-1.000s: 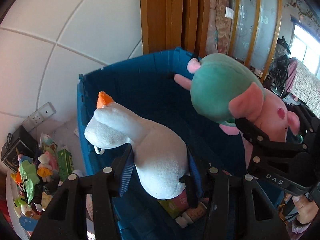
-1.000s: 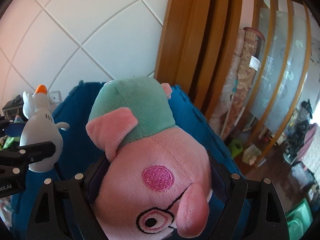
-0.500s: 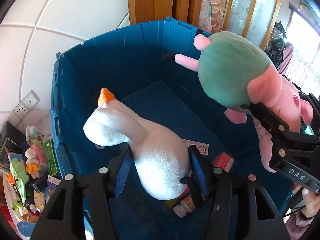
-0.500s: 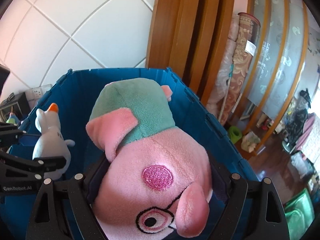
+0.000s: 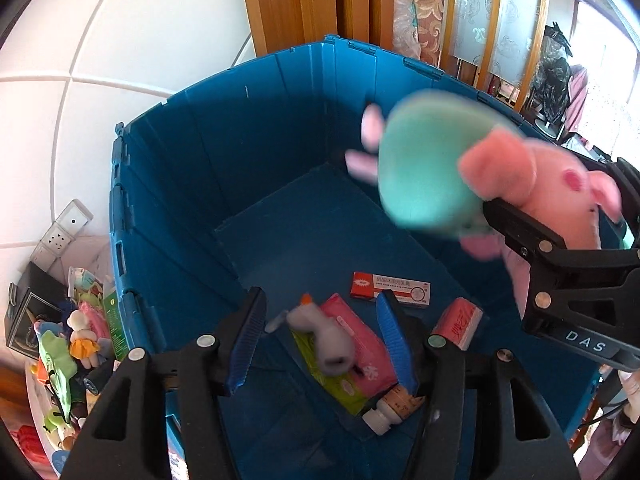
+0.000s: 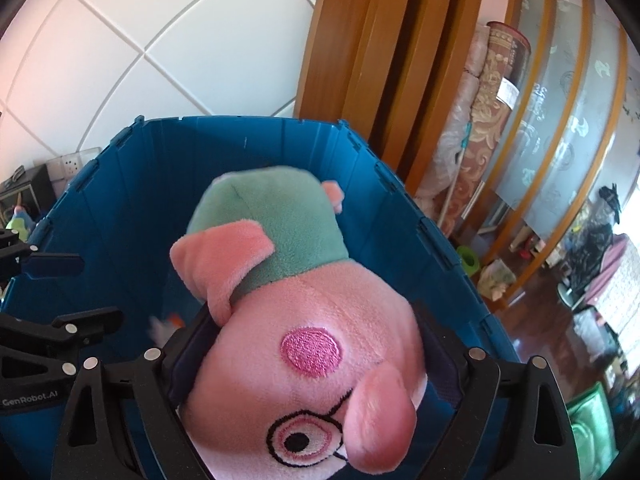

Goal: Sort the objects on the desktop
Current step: 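Carry the goose and pig plush over the crate and release the goose from the left tool, then open the right tool to drop the pig, then move both tools back to the pile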

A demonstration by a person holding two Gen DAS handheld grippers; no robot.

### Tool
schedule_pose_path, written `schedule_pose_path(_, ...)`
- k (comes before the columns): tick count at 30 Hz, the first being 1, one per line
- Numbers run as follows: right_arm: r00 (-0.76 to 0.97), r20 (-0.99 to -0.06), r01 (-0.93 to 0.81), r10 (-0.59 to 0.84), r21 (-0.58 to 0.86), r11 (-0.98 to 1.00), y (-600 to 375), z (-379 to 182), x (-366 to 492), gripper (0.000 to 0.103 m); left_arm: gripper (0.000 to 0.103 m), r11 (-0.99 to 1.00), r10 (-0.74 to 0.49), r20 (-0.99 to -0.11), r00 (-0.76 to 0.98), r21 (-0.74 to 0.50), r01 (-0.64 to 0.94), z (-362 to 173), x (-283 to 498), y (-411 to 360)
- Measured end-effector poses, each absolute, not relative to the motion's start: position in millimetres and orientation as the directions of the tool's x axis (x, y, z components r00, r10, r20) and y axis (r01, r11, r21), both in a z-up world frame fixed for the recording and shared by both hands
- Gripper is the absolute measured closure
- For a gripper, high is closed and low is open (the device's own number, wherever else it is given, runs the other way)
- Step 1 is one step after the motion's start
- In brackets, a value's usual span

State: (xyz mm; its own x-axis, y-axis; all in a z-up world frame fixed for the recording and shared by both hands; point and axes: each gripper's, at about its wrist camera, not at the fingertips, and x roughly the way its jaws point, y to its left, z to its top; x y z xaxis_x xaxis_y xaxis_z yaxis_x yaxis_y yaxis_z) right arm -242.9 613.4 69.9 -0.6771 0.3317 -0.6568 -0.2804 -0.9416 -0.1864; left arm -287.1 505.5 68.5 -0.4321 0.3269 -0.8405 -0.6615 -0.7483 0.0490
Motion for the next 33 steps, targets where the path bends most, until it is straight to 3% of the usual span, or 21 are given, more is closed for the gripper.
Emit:
schedule_pose_path(6, -0.664, -0.663, -0.287, 0.345, -0.200, -0.937, 613.7, 68.4, -245.1, 0.011, 0.046, -0.747, 0.329, -0.842, -0.427, 0.045, -0.663, 67.6, -289.8, 507.6)
schedule_pose_path(11, -0.631, -0.681, -0.272, 0.371, -0.253, -0.928, 607.9, 63.4, -252.0, 0.000, 0.047, -0.748, 0.334, -0.842, -0.424, 0.038, -0.663, 67.7, -291.7, 507.0)
schedule_pose_path(17, -0.598, -0.689, -0.249, 0.410, -0.327, -0.912, 599.6, 55.8, -257.8, 0.000, 0.046, -0.752, 0.330, -0.842, -0.428, 0.039, -0.658, 67.7, -291.6, 507.3)
schedule_pose_path(33, -0.652, -0.638, -0.282, 0.409, -0.296, -0.912, 603.8, 63.1, -245.9, 0.000, 0.046, -0.777, 0.411, -0.774, -0.481, -0.022, -0.629, 98.9, -269.3, 470.1)
